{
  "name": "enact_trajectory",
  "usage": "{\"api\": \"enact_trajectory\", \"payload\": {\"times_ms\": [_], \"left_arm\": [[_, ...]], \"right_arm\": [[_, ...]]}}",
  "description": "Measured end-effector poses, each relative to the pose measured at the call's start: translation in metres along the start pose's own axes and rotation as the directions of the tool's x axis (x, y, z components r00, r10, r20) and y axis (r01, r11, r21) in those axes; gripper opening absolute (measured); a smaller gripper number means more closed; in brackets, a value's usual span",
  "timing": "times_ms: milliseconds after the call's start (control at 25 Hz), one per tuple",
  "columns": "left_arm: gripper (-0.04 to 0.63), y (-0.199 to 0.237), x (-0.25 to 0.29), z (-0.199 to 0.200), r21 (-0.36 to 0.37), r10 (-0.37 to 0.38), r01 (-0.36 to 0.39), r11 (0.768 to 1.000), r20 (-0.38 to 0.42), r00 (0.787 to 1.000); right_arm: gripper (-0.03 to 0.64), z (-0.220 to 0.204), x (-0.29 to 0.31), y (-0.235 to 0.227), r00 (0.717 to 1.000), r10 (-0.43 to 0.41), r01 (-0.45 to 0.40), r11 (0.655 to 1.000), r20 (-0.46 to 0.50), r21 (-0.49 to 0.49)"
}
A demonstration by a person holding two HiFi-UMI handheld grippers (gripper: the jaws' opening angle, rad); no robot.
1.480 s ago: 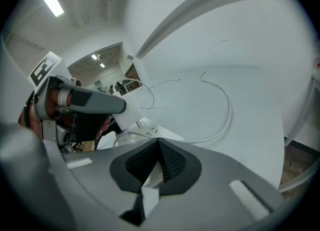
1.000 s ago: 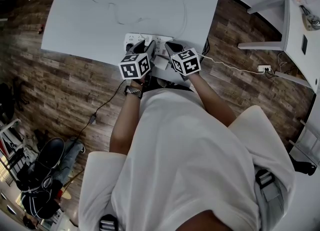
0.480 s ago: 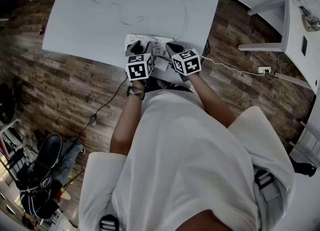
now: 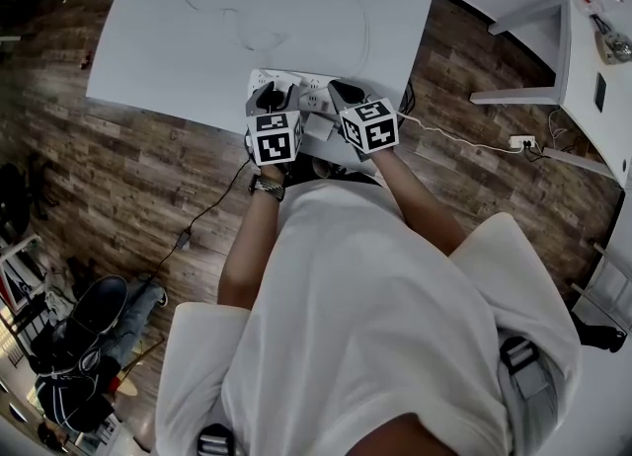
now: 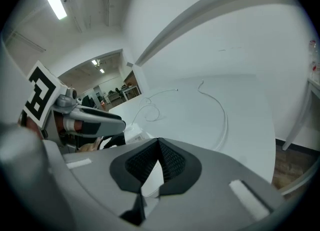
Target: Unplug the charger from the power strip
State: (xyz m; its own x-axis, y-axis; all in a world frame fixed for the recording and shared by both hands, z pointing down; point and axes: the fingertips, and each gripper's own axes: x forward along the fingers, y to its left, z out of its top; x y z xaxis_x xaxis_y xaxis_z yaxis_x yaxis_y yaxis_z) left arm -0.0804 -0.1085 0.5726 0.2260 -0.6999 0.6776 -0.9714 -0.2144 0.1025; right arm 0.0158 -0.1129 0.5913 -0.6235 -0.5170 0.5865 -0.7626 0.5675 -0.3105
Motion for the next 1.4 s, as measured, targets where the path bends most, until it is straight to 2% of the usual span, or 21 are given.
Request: {"api": "enact_trajectory", "payload": {"times_ms": [160, 400, 560, 800, 840, 1040, 1200, 1400], "left_arm": [[0.178, -0.009, -0.007, 0.010, 0.033, -0.005, 0.004, 0.999, 0.023, 1.000], [0.121, -0.018, -0.030, 0.033, 0.041, 0.006, -0.010, 0.999, 0.096, 0.995], [0.089, -0.024, -0.047, 0.054, 0.053, -0.002, -0.007, 0.999, 0.170, 0.985], [0.037, -0.019, -0.064, 0.091, 0.114, -0.039, 0.011, 0.993, 0.247, 0.968], [0.005, -0.017, -0.066, 0.099, 0.124, -0.047, 0.015, 0.992, 0.262, 0.964], [0.005, -0.003, -0.086, 0.137, 0.165, -0.072, 0.014, 0.986, 0.350, 0.934], [0.005, 0.004, -0.108, 0.166, 0.175, -0.097, 0.026, 0.984, 0.415, 0.905], [0.005, 0.004, -0.137, 0.207, 0.253, -0.123, -0.005, 0.968, 0.489, 0.864]], "right_arm": [[0.002, 0.024, -0.018, 0.001, 0.998, 0.004, -0.002, 1.000, 0.069, -0.030], [0.002, 0.063, -0.050, 0.007, 0.986, 0.015, -0.010, 0.999, 0.167, -0.031], [0.002, 0.088, -0.064, 0.010, 0.975, 0.016, -0.003, 0.998, 0.220, -0.059], [0.002, 0.129, -0.077, 0.018, 0.957, -0.003, 0.042, 0.991, 0.290, -0.129], [0.002, 0.135, -0.078, 0.020, 0.955, -0.007, 0.050, 0.989, 0.298, -0.139], [0.002, 0.167, -0.089, 0.031, 0.936, -0.013, 0.080, 0.981, 0.351, -0.178], [0.002, 0.201, -0.112, 0.037, 0.909, -0.028, 0.117, 0.975, 0.417, -0.190], [0.002, 0.248, -0.146, 0.054, 0.869, -0.033, 0.171, 0.956, 0.494, -0.238]]}}
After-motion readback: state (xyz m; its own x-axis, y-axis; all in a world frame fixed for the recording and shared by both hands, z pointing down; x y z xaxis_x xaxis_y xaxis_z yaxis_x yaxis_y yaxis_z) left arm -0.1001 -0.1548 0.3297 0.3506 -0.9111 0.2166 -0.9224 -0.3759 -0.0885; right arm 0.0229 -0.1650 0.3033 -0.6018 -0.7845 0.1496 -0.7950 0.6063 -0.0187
